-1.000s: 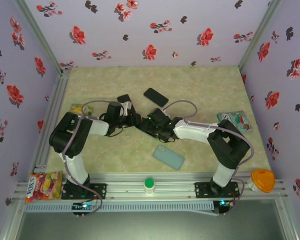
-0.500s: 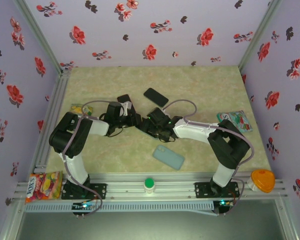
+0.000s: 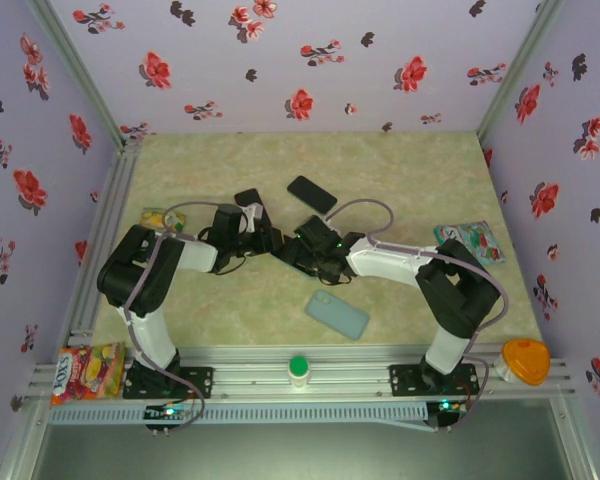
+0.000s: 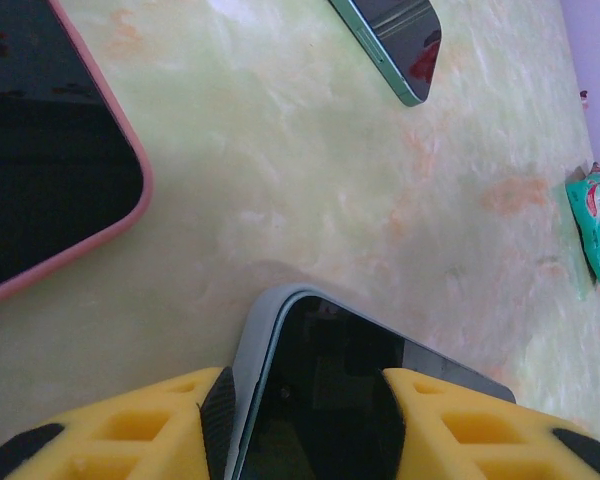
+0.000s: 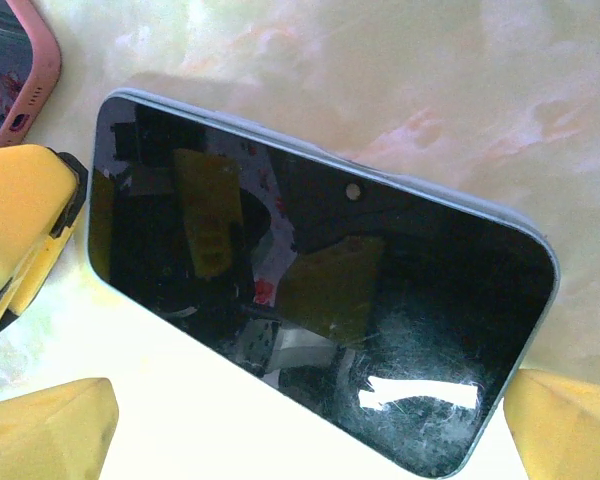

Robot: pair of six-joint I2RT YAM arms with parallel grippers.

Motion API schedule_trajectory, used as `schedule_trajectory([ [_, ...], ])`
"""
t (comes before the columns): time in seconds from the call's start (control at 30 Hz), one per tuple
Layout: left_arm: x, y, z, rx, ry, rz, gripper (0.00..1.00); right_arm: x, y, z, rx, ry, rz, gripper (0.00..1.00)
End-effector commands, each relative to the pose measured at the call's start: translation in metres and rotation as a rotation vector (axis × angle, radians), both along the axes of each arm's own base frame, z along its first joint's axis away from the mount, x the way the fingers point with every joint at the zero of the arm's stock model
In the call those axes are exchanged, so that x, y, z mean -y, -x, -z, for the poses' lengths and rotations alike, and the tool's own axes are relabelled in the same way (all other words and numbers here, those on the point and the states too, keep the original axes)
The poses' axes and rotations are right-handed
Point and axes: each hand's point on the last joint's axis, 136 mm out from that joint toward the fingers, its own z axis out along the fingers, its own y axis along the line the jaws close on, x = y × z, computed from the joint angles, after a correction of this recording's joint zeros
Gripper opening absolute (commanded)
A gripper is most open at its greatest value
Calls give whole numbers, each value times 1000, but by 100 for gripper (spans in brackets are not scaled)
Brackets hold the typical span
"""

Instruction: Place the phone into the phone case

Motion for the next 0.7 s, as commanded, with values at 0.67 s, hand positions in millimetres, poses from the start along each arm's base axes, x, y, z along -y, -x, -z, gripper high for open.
schedule_trajectory([
  [0.67, -11, 8, -3, -22, -60, -35, 46, 23, -16, -42, 154, -51, -34, 99],
])
